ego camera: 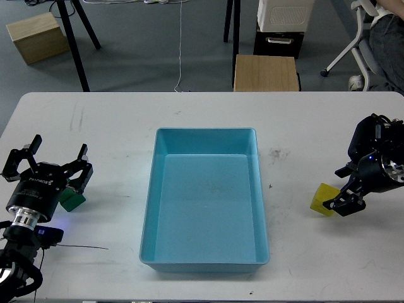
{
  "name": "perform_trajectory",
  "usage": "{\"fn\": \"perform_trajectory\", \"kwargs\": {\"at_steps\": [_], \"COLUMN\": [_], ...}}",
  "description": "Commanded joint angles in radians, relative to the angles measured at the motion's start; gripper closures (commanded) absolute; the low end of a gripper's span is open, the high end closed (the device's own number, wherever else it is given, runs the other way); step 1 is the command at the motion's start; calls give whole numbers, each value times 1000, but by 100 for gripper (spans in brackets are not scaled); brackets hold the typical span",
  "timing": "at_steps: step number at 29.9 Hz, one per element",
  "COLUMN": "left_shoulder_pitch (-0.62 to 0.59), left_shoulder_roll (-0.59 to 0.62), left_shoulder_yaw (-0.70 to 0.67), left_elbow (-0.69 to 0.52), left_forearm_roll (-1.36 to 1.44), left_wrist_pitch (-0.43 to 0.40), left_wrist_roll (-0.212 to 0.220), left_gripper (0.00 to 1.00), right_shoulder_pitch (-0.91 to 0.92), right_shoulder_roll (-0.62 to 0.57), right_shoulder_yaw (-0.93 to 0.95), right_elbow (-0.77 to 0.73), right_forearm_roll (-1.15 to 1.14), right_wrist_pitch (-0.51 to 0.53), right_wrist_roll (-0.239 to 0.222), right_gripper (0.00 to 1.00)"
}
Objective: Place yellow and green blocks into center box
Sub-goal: 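Close the right gripper on the yellow cube, then carry the yellow cube with the right gripper into the blue tray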
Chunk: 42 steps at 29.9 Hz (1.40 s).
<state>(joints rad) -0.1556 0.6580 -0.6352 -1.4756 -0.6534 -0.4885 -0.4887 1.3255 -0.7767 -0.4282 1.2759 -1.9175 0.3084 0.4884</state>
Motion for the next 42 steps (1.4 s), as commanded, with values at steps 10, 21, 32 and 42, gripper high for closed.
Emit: {"fn": "perform_trajectory", "kwargs": {"at_steps": [10,21,32,42], "left_shoulder_pitch": [-1,2,2,2], "left_shoulder_roll": [0,2,2,3], "left_shoulder_yaw": [0,-1,-1,-1], "left_elbow": [1,3,4,5], "left_forearm_roll": [-2,-3,-5,-5], "left_wrist_pitch": [0,0,0,0], "left_wrist_roll": [0,0,0,0], "left_gripper": [0,0,0,0], "right_shoulder_pitch": [-60,-61,-54,62], "right_shoulder_roll": [68,102,100,103], "right_shoulder_yaw": [-4,-6,-11,-1], "right_elbow": [-33,-52,-52,-53], "right_forearm_roll": [-3,-6,-87,-167], "right_wrist_pitch": [0,-3,-9,-14], "right_wrist_roll": [0,0,0,0], "right_gripper": [4,13,55,90]}}
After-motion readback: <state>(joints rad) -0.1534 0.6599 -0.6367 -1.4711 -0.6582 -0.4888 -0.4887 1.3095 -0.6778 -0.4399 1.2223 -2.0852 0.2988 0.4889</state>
